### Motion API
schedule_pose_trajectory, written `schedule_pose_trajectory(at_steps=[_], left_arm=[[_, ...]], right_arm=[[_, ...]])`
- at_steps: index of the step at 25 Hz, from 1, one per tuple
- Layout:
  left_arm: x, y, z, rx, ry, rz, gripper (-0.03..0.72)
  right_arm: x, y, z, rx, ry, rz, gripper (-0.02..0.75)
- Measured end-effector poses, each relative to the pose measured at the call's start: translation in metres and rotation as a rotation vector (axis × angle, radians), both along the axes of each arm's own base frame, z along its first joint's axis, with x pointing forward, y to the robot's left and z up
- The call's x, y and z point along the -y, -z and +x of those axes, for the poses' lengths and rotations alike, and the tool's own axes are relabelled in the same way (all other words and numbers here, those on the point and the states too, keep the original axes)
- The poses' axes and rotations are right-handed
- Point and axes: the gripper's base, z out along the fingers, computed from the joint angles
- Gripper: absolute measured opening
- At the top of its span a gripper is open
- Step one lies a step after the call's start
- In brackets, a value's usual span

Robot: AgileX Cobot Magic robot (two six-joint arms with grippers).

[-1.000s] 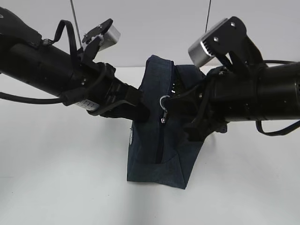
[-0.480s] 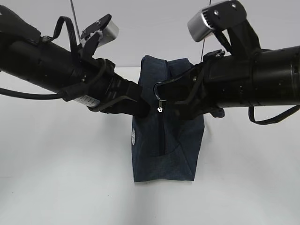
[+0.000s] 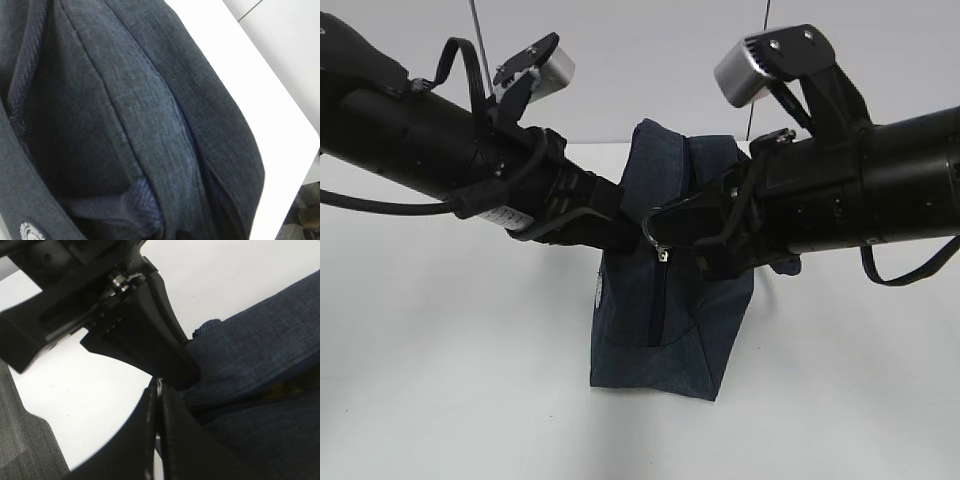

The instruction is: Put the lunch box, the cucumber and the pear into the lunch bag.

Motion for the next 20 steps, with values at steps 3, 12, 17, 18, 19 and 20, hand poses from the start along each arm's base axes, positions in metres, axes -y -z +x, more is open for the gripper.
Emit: schedule_pose_trajectory(at_steps=[3, 12, 17, 18, 19, 20], left_arm=[[0.0, 0.0, 0.001, 0.006, -0.011, -0.003, 0.113], [-0.001, -0.001, 0.004, 0.028, -0.044, -0.009, 0.264], [0.0, -0.002, 0.005, 0.028, -0.056, -0.018, 0.267], [0.0, -0.002, 0.005, 0.027, -0.057, -0.02, 0.267], [0.0, -0.003, 0.005, 0.027, -0.058, -0.022, 0.267], [0.0, -0.003, 0.005, 0.026, -0.059, -0.024, 0.267]], right_arm=[[0.0, -0.001, 0.0, -0.018, 0.006, 0.008, 0.006], [0.0, -0.003, -0.001, -0.034, 0.018, 0.025, 0.006], [0.004, -0.012, -0.004, 0.009, 0.038, 0.029, 0.006], [0.005, -0.013, -0.005, 0.016, 0.04, 0.029, 0.006], [0.005, -0.014, -0.005, 0.022, 0.041, 0.03, 0.006], [0.006, -0.015, -0.005, 0.026, 0.044, 0.03, 0.006]])
